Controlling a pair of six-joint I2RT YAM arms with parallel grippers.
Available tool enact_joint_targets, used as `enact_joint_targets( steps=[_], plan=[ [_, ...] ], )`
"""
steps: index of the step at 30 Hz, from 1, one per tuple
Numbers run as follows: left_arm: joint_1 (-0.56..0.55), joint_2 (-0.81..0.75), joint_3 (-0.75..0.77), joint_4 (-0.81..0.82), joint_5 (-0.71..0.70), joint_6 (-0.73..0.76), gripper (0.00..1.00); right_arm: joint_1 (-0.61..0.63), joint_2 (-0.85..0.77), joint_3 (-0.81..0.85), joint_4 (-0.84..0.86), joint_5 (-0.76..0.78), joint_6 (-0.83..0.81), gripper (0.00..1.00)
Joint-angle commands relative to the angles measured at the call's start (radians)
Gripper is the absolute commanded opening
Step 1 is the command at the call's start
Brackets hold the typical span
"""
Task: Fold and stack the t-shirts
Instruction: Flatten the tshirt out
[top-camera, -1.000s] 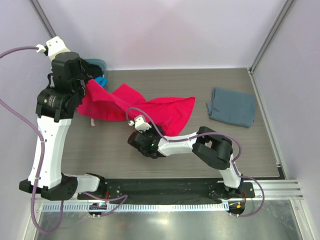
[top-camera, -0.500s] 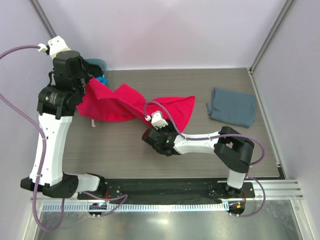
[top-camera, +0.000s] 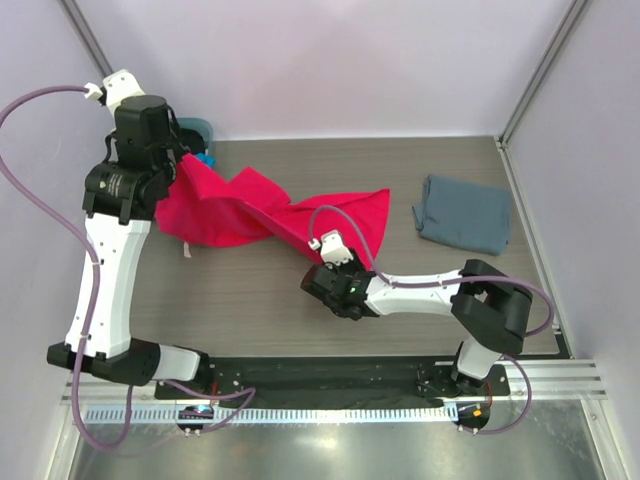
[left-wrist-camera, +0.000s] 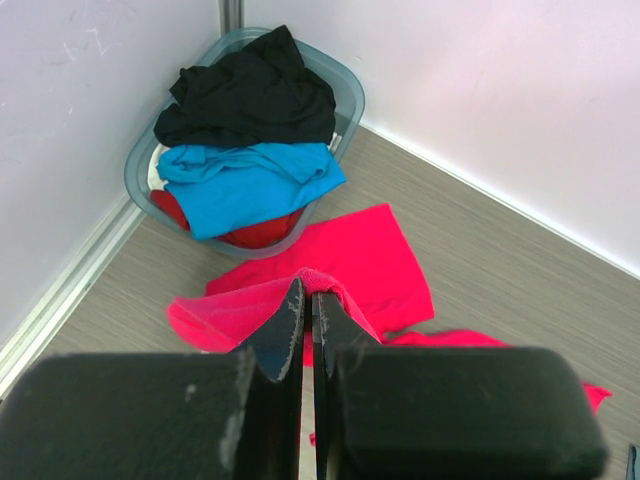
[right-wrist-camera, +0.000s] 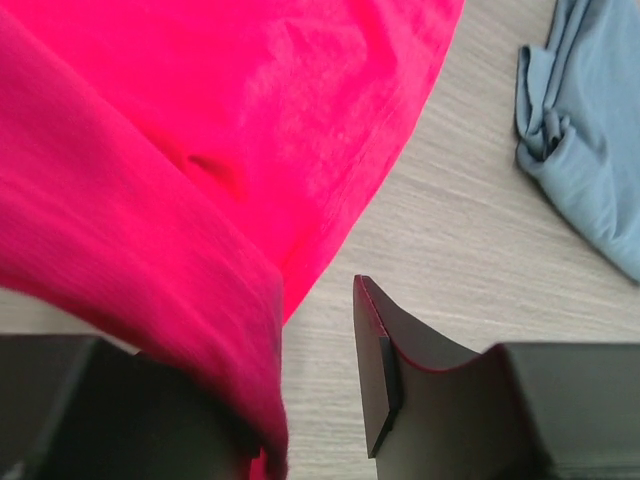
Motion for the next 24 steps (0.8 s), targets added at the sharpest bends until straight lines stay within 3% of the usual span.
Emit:
enact_joint_targets(
  steps=[1,12,24],
  plan=[
    [0.017,0.002,0.052,0.017,-0.006,-0.001,0.0,-0.004,-0.063,-0.033,-0.013,-0.026,0.069,0.4],
    [0.049,0.047,0.066,0.005,0.005,-0.01,0.0,0.005,-0.177,-0.166,-0.028,-0.172,0.129,0.35],
    [0.052,0.029,-0.083,0.12,0.031,-0.041,0.0,0.034,-0.183,-0.159,-0.065,-0.149,0.152,0.38]
  ],
)
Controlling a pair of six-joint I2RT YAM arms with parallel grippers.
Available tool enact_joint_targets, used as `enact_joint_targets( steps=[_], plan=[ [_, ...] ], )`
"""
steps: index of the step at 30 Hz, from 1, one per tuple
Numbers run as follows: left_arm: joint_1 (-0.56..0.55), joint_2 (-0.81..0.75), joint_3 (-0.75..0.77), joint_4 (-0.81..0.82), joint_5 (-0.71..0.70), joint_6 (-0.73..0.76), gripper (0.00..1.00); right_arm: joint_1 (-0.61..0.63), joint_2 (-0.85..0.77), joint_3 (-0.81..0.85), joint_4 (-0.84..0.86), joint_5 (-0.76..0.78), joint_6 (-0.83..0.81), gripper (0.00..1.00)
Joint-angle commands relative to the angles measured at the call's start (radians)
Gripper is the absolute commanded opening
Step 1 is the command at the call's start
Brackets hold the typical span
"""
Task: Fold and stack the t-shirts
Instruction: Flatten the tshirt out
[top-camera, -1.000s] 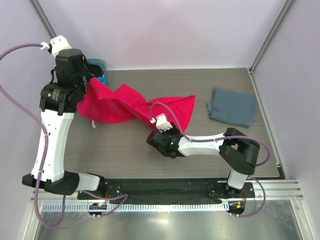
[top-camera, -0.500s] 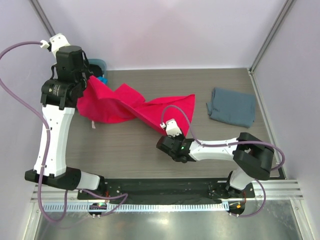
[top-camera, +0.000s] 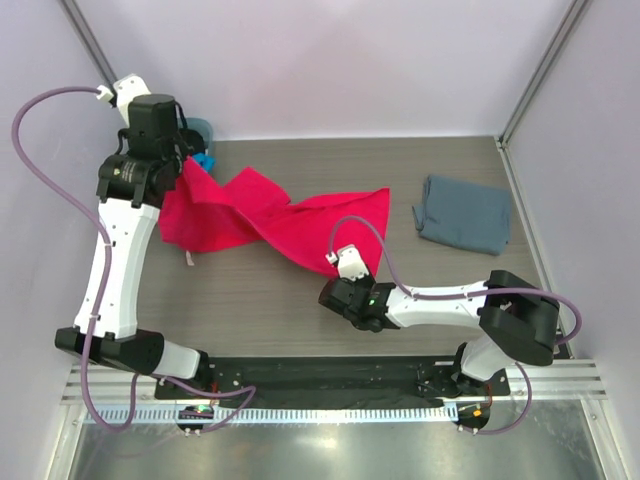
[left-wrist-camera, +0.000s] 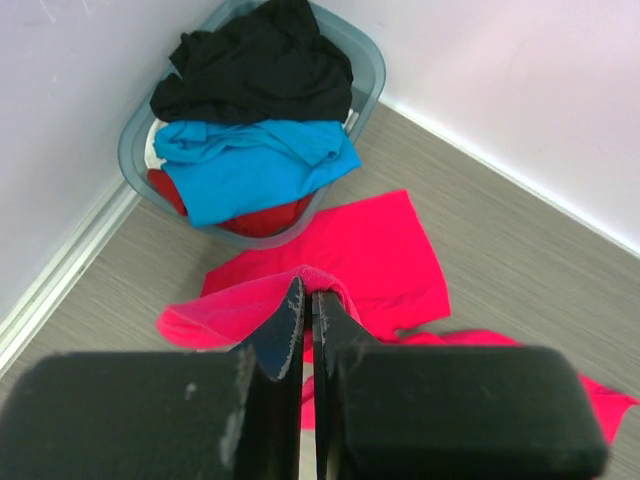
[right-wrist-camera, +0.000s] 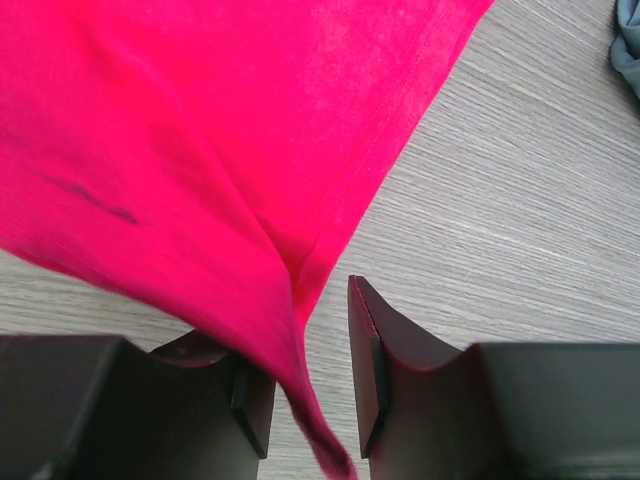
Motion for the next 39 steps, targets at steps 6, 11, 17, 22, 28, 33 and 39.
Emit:
enact_joint_targets(
  steps=[6,11,17,22,28,33,39],
  plan=[
    [0.007,-0.07,-0.151,0.186,0.035,-0.034,0.0,0.013,-0.007,0.026,-0.005,0.017,0.015,0.37],
    [0.01,-0.064,-0.193,0.214,0.055,-0.037,0.0,0.023,-0.023,0.029,-0.006,-0.003,0.0,0.43],
    [0.026,-0.044,-0.191,0.205,0.064,-0.037,0.0,0.039,-0.062,0.024,-0.008,-0.015,-0.008,0.43],
    [0.03,-0.044,-0.197,0.208,0.062,-0.034,0.0,0.063,-0.1,0.023,-0.026,0.004,0.0,0.43],
    [0.033,-0.046,-0.2,0.206,0.062,-0.031,0.0,0.079,-0.132,0.01,-0.037,-0.005,0.013,0.43],
    [0.042,-0.044,-0.2,0.208,0.073,-0.031,0.0,0.082,-0.131,0.003,-0.065,-0.014,0.041,0.4],
    [0.067,-0.038,-0.196,0.211,0.117,-0.039,0.0,0.083,-0.155,-0.014,-0.072,-0.023,0.067,0.43]
  ],
)
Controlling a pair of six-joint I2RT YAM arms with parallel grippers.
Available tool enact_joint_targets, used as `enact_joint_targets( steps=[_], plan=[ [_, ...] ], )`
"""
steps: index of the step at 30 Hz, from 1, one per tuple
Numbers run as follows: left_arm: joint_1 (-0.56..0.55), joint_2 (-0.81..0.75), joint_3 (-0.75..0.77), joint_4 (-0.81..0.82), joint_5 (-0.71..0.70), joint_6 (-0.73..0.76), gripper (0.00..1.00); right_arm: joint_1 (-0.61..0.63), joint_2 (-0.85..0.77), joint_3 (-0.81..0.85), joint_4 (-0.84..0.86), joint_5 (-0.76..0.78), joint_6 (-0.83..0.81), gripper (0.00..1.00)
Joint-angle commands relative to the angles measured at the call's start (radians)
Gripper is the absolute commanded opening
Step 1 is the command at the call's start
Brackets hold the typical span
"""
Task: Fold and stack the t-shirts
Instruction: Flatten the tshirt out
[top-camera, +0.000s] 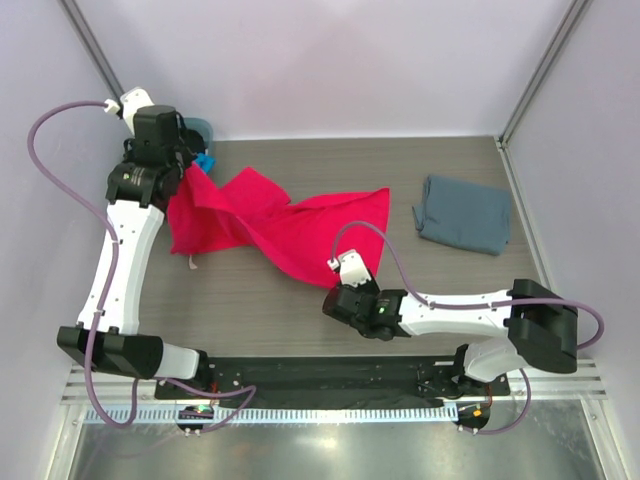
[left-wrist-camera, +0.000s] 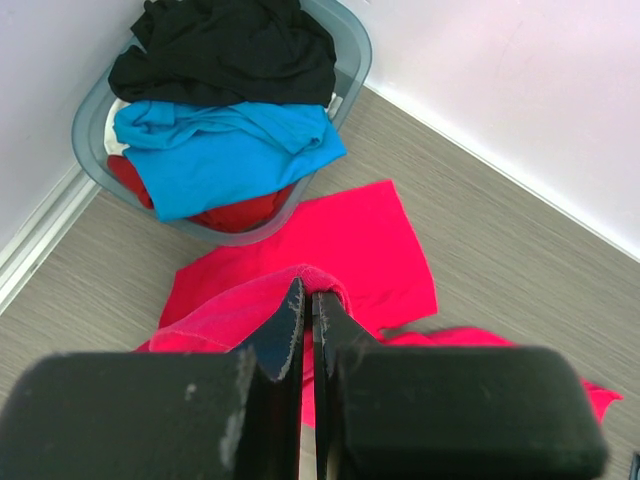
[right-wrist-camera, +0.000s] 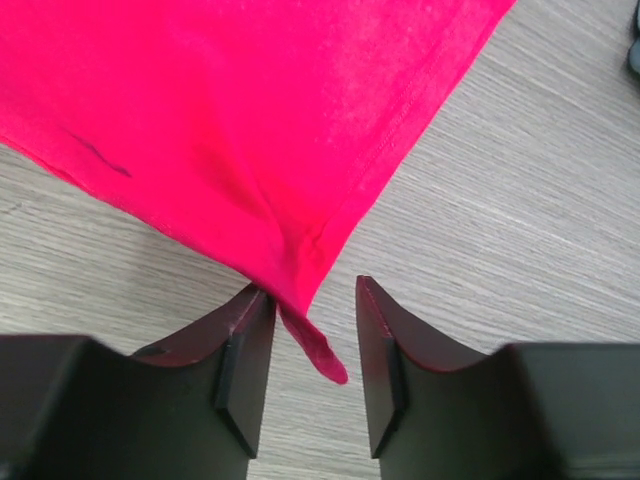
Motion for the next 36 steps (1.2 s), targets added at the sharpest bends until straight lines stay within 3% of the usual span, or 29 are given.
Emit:
enact_joint_targets(
  steps=[1,14,15,18,22,25,30,33,36],
  plan=[
    [0.026,-0.008,0.005,0.052,0.029,-0.015,0.0,0.008,-0.047,-0.008,-0.009,0.003,0.04,0.45],
    [0.096,0.014,-0.013,0.066,0.129,-0.044,0.0,0.012,0.03,0.018,-0.015,-0.035,0.027,0.4],
    [0.098,0.015,-0.015,0.066,0.131,-0.044,0.0,0.012,0.031,0.02,-0.015,-0.04,0.026,0.23],
    [0.099,0.018,-0.015,0.066,0.141,-0.047,0.0,0.012,0.036,0.023,-0.017,-0.04,0.02,0.02],
    [0.099,0.021,-0.016,0.067,0.16,-0.052,0.0,-0.003,0.01,0.057,-0.034,0.021,0.017,0.01],
    [0.099,0.038,-0.015,0.064,0.154,-0.053,0.0,-0.118,-0.021,0.116,-0.07,0.021,-0.034,0.01],
    [0.099,0.141,0.03,-0.004,0.115,-0.036,0.0,-0.358,-0.076,0.313,-0.074,-0.046,-0.134,0.01],
    [0.098,0.17,0.071,-0.077,0.146,-0.039,0.0,-0.396,-0.084,0.461,-0.092,-0.052,-0.167,0.01],
    [0.098,0.08,0.084,-0.074,0.194,-0.053,0.0,-0.4,-0.129,0.595,-0.121,-0.097,-0.2,0.01]
  ],
)
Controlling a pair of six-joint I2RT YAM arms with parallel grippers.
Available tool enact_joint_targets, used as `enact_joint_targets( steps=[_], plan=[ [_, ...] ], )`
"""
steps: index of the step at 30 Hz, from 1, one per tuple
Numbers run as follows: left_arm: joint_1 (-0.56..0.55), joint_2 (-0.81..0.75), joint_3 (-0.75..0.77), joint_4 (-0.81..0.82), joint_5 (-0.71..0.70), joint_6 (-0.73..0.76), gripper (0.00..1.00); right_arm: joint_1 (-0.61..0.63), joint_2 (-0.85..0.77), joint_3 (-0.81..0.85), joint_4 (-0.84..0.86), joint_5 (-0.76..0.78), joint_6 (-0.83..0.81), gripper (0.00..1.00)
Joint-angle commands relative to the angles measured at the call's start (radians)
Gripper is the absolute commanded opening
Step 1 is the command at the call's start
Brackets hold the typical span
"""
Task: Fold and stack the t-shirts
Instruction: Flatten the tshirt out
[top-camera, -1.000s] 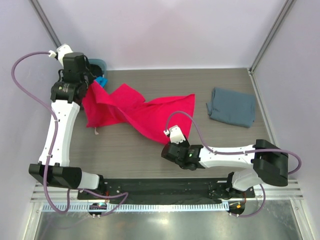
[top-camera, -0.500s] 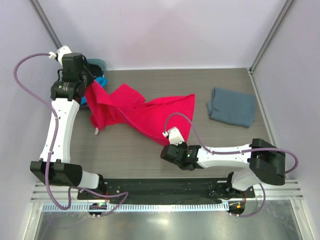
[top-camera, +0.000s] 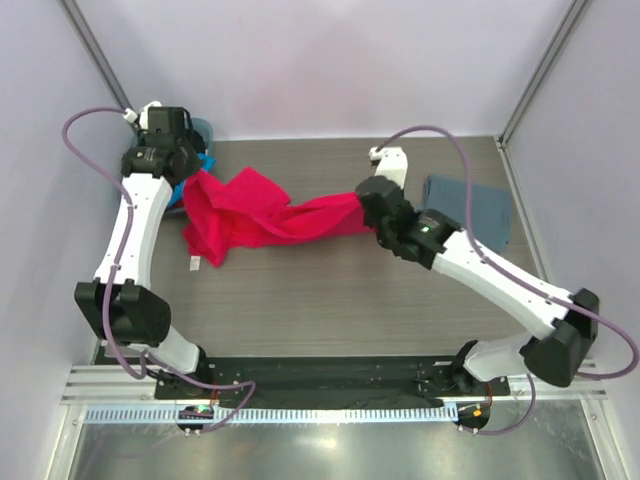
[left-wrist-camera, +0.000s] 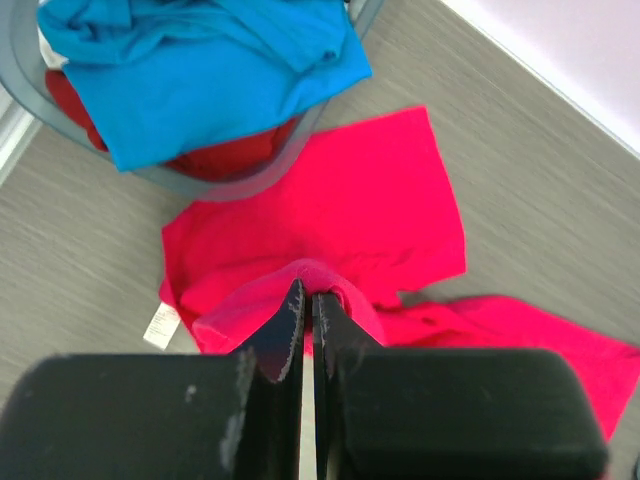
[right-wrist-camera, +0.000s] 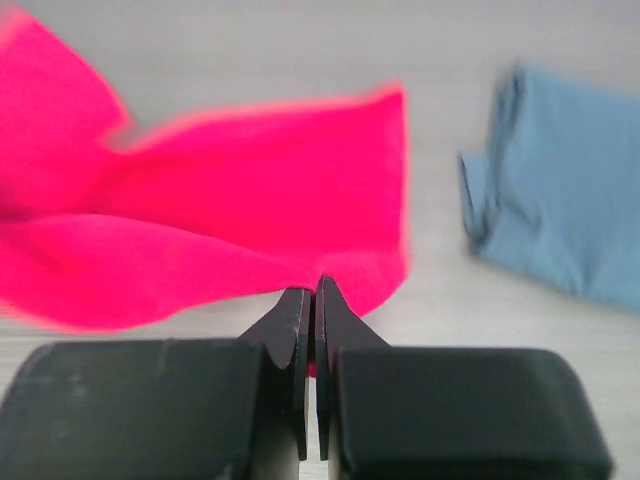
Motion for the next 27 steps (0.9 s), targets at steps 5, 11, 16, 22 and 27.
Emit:
enact_joint_targets(
  steps=[5,11,16,22,27],
  plan=[
    [0.006,-0.353,0.052,-0.052,0.132,-0.064,0.0,0.007,-0.306,0.197,0.022,-0.284,-0.157,0.01],
    [0.006,-0.692,-0.044,0.005,0.238,-0.153,0.0,0.007,-0.511,0.266,-0.002,-0.51,-0.156,0.01],
    [0.007,-0.784,0.082,-0.03,0.273,-0.159,0.0,0.005,-0.597,0.412,-0.12,-0.561,-0.135,0.01],
    [0.006,-0.624,0.377,-0.076,0.278,-0.153,0.0,0.005,-0.547,0.5,-0.192,-0.361,-0.179,0.01],
    [0.006,-0.318,0.611,-0.086,0.356,-0.177,0.0,0.007,-0.407,0.498,-0.191,-0.12,-0.223,0.01]
  ],
)
